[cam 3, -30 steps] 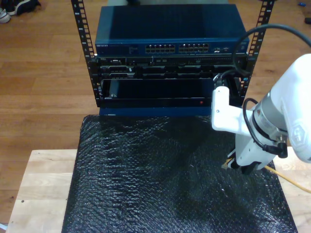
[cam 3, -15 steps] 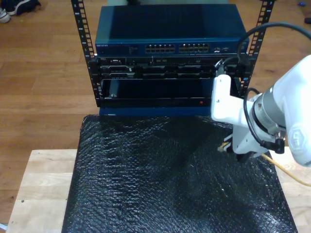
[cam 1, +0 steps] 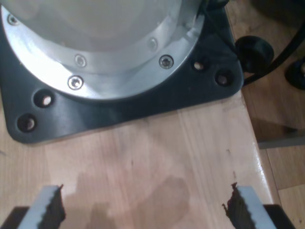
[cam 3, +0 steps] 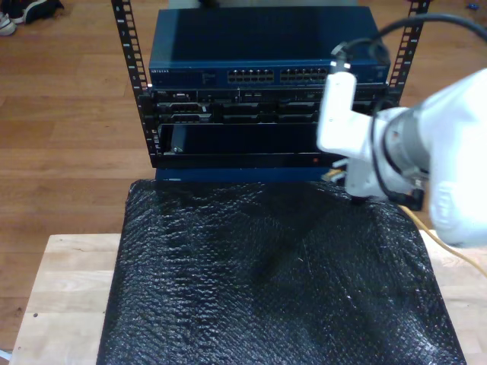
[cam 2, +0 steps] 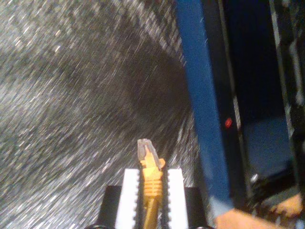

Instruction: Grab the cable and plug it in

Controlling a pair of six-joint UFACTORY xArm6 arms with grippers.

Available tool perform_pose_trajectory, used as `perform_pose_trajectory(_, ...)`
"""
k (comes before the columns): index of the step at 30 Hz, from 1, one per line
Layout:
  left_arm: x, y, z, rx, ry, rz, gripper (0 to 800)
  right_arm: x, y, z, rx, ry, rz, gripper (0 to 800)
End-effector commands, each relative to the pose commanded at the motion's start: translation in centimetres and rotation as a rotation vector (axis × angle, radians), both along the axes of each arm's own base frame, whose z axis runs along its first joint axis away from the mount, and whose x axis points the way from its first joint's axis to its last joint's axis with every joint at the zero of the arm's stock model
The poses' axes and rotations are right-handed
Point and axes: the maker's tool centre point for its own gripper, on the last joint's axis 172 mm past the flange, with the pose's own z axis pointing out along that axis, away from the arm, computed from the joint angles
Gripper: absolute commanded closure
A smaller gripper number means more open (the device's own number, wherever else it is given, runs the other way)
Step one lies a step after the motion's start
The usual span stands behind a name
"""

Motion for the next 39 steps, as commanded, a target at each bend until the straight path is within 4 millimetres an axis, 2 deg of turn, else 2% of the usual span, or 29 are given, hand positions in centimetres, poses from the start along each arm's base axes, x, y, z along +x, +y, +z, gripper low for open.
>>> perform_pose_trajectory(6, 0.0, 0.0, 0.0, 0.0, 0.0, 0.0, 0, 2.6, 0.2, 1.0, -0.027, -0.134, 0.023, 800)
perform_pose_trajectory(13, 0.0, 0.0, 0.0, 0.0, 0.0, 0.0, 0, 4.1, 0.2, 0.9, -0.065, -0.205, 0.049, 800)
perform_pose_trajectory(16, 0.0, 0.0, 0.0, 0.0, 0.0, 0.0, 0, 5.1, -0.7, 0.8, -0.065, -0.226, 0.029, 800)
perform_pose_trajectory(19, 0.0, 0.0, 0.0, 0.0, 0.0, 0.0, 0, 6.0, -1.7, 1.5, -0.067, -0.261, 0.015, 800)
perform_pose_trajectory(26, 0.0, 0.0, 0.0, 0.0, 0.0, 0.0, 0, 7.1, -1.8, 0.5, -0.075, -0.292, 0.021, 800)
perform_pose_trajectory(32, 0.0, 0.0, 0.0, 0.0, 0.0, 0.0, 0, 8.3, -4.1, 1.3, -0.071, -0.33, -0.027, 800)
perform_pose_trajectory(36, 0.0, 0.0, 0.0, 0.0, 0.0, 0.0, 0, 8.0, -4.1, 0.9, -0.073, -0.331, -0.023, 800)
perform_pose_trajectory(39, 0.0, 0.0, 0.0, 0.0, 0.0, 0.0, 0, 8.2, -4.0, 1.5, -0.07, -0.343, -0.023, 800)
